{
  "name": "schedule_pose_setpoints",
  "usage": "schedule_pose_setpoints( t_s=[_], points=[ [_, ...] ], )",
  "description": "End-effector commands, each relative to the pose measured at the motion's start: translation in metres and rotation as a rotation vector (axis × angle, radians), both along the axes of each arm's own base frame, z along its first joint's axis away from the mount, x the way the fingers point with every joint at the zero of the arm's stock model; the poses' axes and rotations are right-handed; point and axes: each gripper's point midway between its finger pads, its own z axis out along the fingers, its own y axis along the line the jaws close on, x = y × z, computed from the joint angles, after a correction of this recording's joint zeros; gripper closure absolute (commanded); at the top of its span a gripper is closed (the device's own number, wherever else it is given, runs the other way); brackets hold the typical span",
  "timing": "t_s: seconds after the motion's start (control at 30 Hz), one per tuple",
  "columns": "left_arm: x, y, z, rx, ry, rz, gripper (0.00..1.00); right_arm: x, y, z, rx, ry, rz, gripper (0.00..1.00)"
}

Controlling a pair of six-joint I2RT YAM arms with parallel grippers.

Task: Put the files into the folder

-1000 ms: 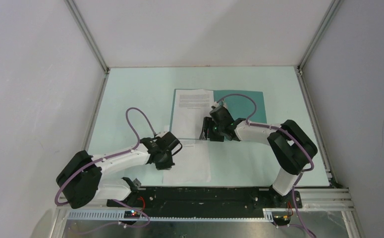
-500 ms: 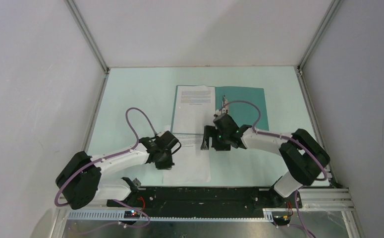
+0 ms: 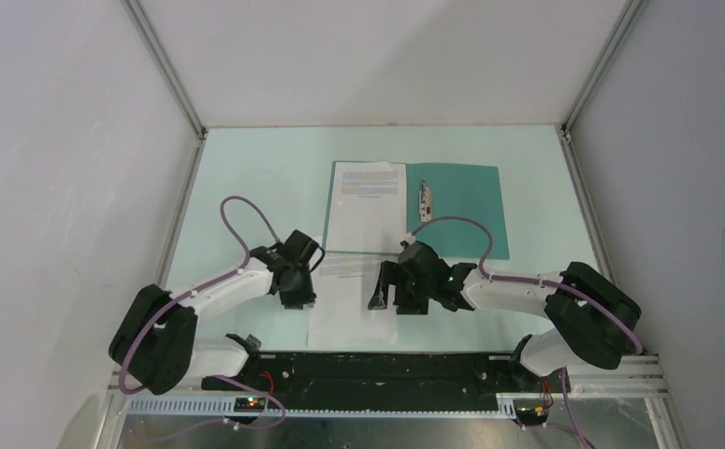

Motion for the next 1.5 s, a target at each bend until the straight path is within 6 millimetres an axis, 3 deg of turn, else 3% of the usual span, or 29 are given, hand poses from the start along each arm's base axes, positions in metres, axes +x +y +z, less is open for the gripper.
schedule_pose_setpoints(
  t_s=[0.0,0.2,0.37,0.53,0.67,0.83,1.07,1.23,1.3,1.4,1.47],
  points=[
    [0.007,-0.007,-0.002,-0.013,0.003,-0.048,0.67,-0.016,-0.013,-0.026,-0.076,0.062,-0.051,0.12],
    [-0.001,-0.006,-0.016,-0.015,0.042,-0.038,0.72,-0.018,0.012,-0.037,0.004,0.103,-0.014,0.12],
    [-0.009,-0.005,-0.029,-0.014,0.081,-0.029,0.81,-0.011,0.025,-0.032,0.085,0.116,-0.006,0.12],
    [-0.01,-0.005,-0.032,-0.017,0.086,-0.025,0.82,0.001,0.032,-0.022,0.157,0.126,-0.033,0.15],
    [-0.01,-0.005,-0.031,-0.019,0.086,-0.027,0.83,0.005,0.025,-0.017,0.138,0.113,-0.064,0.23],
    [-0.013,-0.004,-0.033,-0.018,0.09,-0.028,0.84,0.014,0.012,-0.006,0.147,0.065,-0.124,0.49],
    [-0.016,-0.002,-0.033,-0.019,0.093,-0.026,0.85,0.019,0.006,0.011,0.199,0.053,-0.149,0.57],
    [-0.018,0.0,-0.034,-0.019,0.099,-0.025,0.85,0.01,0.006,0.016,0.196,0.065,-0.131,0.73],
    [-0.019,0.0,-0.035,-0.02,0.101,-0.023,0.85,0.006,0.008,0.02,0.204,0.063,-0.122,0.7],
    [-0.02,0.0,-0.035,-0.022,0.102,-0.021,0.85,0.001,0.006,0.019,0.19,0.071,-0.118,0.54],
    [-0.02,0.0,-0.035,-0.022,0.103,-0.019,0.86,-0.003,-0.005,0.011,0.128,0.078,-0.135,0.43]
  ],
)
